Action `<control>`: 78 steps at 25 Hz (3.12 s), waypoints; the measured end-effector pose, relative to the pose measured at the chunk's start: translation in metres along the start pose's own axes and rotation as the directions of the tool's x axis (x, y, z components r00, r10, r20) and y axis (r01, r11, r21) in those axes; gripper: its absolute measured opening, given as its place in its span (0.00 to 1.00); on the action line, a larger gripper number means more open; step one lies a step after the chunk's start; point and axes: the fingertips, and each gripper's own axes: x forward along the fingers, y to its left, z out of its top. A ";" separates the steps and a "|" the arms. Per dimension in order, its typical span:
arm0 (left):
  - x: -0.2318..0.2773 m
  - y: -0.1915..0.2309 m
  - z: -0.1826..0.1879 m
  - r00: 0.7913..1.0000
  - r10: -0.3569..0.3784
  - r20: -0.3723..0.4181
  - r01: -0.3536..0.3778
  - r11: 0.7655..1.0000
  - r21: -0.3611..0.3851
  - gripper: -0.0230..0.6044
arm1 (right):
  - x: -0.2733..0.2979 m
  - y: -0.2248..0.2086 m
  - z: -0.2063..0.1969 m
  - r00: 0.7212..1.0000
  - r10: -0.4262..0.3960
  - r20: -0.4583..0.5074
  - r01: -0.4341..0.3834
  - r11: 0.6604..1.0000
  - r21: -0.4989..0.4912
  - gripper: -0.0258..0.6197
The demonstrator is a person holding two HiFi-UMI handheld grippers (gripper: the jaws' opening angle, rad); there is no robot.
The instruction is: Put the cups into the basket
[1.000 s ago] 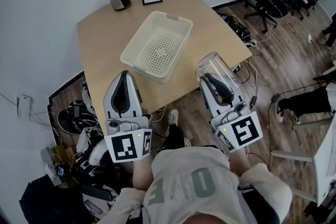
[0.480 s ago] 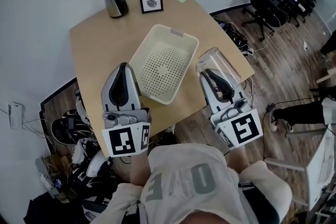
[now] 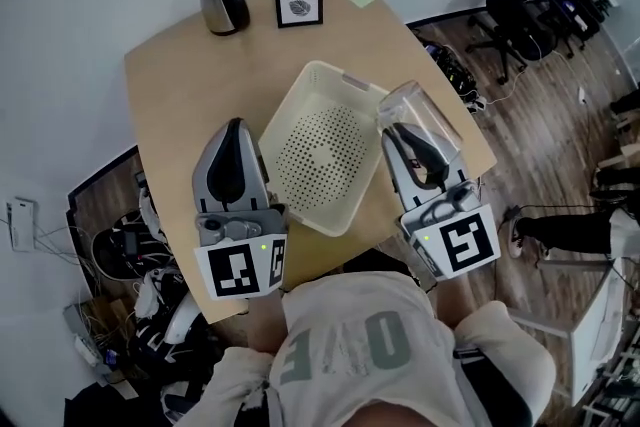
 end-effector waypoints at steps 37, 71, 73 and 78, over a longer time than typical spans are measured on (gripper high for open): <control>-0.005 0.017 -0.068 0.971 0.171 -0.167 -0.168 0.985 0.030 0.04 | 0.087 0.068 -0.242 0.489 0.348 -0.800 -0.862 0.329 -0.385 0.10; -0.025 0.064 -0.092 0.936 0.278 -0.217 -0.280 0.960 0.019 0.04 | 0.078 0.091 -0.380 0.182 0.032 -0.983 -0.959 -0.217 -0.184 0.11; -0.024 0.061 -0.091 0.939 0.271 -0.211 -0.273 0.962 0.019 0.04 | 0.078 0.091 -0.380 0.170 0.049 -0.984 -0.969 -0.175 -0.176 0.20; -0.022 0.056 -0.090 0.943 0.259 -0.207 -0.262 0.965 0.014 0.04 | 0.077 0.090 -0.379 0.124 0.070 -0.990 -0.986 -0.101 -0.131 0.40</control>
